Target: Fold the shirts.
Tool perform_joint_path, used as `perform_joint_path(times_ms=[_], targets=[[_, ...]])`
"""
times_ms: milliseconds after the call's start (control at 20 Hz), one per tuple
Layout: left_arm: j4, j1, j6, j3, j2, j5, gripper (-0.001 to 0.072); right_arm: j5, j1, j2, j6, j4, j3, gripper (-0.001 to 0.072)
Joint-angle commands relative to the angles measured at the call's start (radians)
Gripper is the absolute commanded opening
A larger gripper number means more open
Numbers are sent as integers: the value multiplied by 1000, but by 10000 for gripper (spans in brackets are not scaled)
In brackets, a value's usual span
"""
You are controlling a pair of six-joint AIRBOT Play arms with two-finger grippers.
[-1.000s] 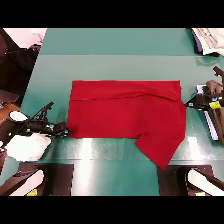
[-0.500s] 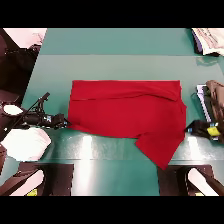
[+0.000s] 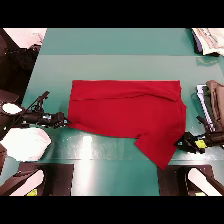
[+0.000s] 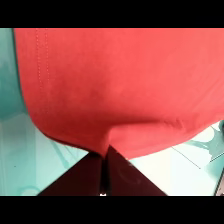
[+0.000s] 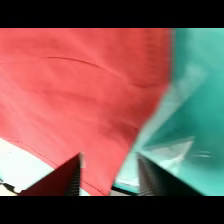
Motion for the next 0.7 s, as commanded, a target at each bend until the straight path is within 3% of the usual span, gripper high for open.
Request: perform_joint_path(times_ms=[0,50,100,150,350,650], targets=[[0,0,0,1,1,0,24,-89,63,-45,0,28,-16,301],[0,0,0,1,1,-1,24,-98,97,-47,0,26,-16,232],[1,0,0,1,1,-5,23,-105,129,-39,0,11,-16,98],[6,0,-1,1,1,-18,23,-104,156,-16,0,-6,-13,17],[127,0,-26,3,45,-111,22,5,192,145,27,-148,79,16],[277,0,-171,3,378,-323,22,139,183,400,27,-198,208,15]])
